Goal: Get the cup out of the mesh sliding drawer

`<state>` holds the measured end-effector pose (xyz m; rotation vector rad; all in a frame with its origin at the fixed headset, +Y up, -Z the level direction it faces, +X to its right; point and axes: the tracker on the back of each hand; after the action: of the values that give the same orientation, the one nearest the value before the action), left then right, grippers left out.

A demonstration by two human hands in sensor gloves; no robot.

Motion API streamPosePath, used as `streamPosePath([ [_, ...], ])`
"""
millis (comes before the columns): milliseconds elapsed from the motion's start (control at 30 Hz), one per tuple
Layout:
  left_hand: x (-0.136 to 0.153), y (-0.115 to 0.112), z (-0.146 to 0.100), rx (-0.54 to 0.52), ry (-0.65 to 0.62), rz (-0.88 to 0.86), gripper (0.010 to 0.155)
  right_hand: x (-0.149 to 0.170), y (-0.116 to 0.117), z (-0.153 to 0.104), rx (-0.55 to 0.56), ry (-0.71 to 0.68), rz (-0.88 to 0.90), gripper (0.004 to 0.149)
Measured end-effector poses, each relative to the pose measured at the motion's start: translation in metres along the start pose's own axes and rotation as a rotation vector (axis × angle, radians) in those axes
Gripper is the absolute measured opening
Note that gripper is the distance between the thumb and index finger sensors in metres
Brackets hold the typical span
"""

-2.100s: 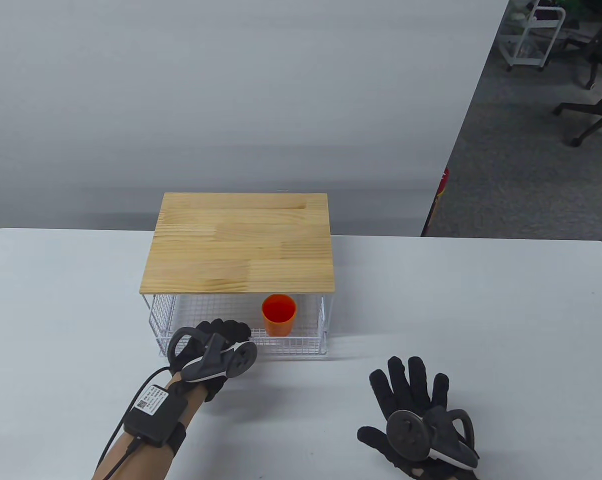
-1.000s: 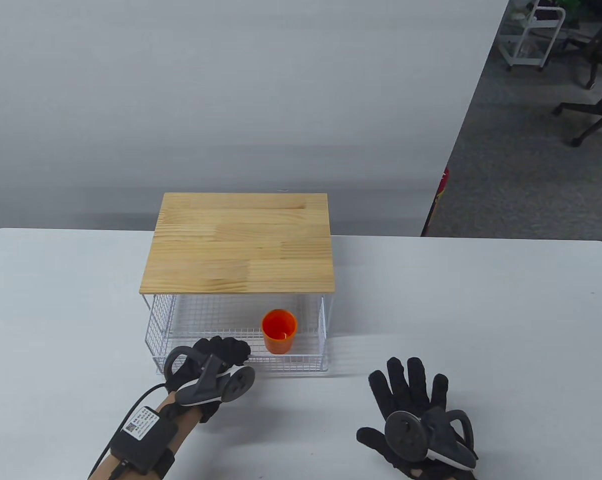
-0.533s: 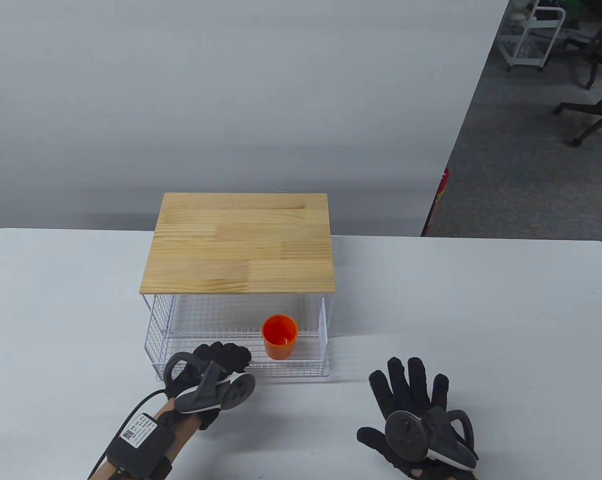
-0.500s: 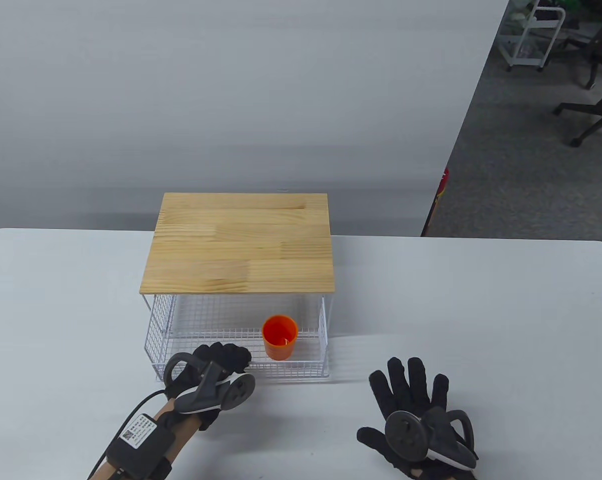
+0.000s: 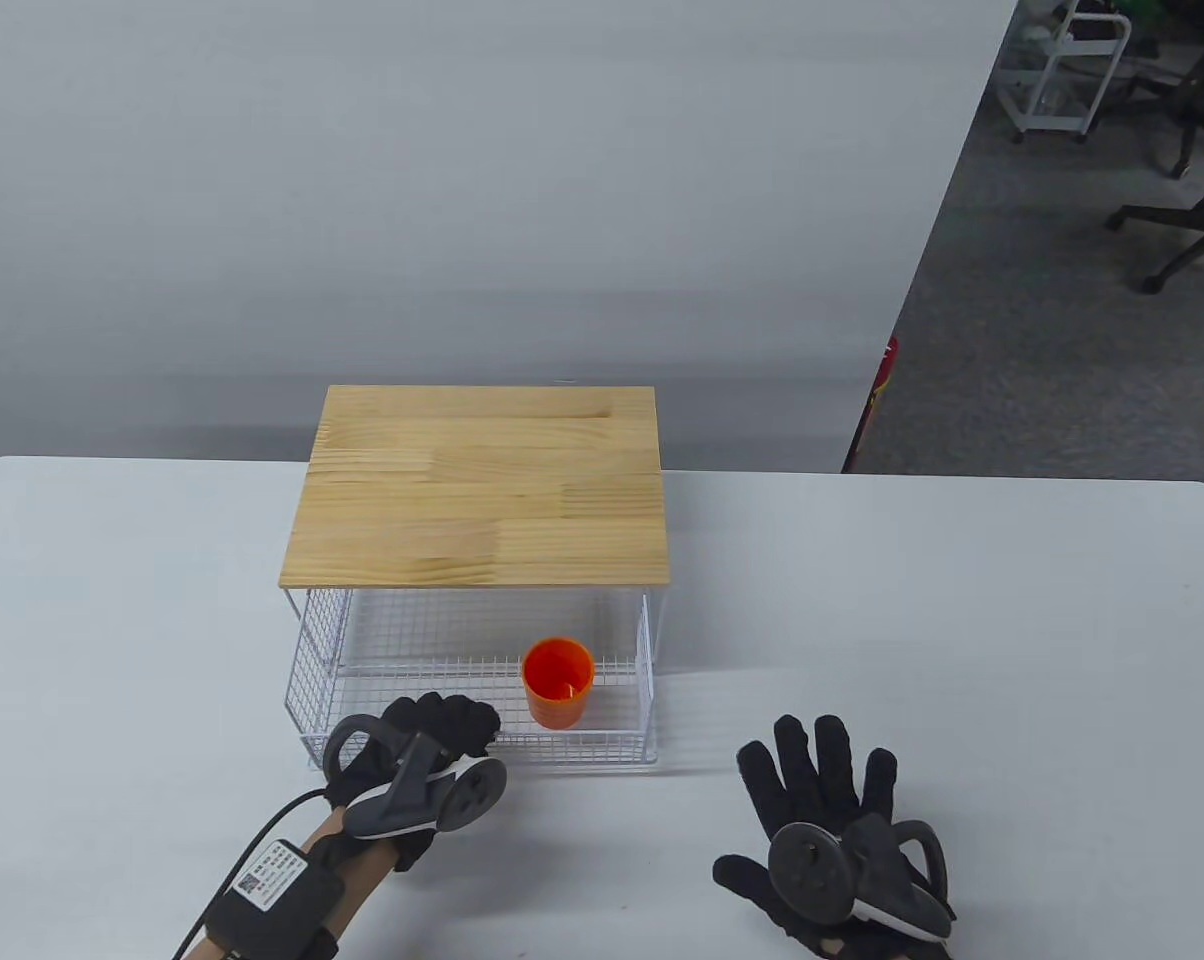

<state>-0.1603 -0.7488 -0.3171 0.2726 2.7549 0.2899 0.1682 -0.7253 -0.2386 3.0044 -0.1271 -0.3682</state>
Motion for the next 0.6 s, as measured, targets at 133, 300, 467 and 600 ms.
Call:
streamPosePath([
  [133, -0.0005, 0.0005, -0.0013, -0.001, -0.001, -0.001, 0.032, -0.0001, 0.0000, -0.0001, -0.001, 0.001, -0.001, 0.093],
  [300, -0.0010, 0.0005, -0.0022, 0.004, -0.003, 0.000, 0.032, 0.0000, 0.0001, 0.0000, -0.002, 0.003, -0.001, 0.092],
  [467, -0.0018, -0.0026, -0.0036, 0.029, 0.001, -0.006, 0.033, -0.0003, 0.0000, -0.0002, -0.003, 0.003, -0.004, 0.092],
  [600, -0.0004, -0.0027, -0.0041, 0.068, 0.010, -0.020, 0.037, -0.0004, 0.0001, -0.0001, -0.004, 0.003, -0.005, 0.093],
])
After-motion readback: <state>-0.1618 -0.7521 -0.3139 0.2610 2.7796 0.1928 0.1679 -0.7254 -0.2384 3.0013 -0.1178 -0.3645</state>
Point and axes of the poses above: the tracker on the back of each hand, its own x axis roughly to the little-finger side, its own z axis roughly from the wrist to the fingertips, y = z × x, and after that the axes turned 9 degrees about y, right-handed
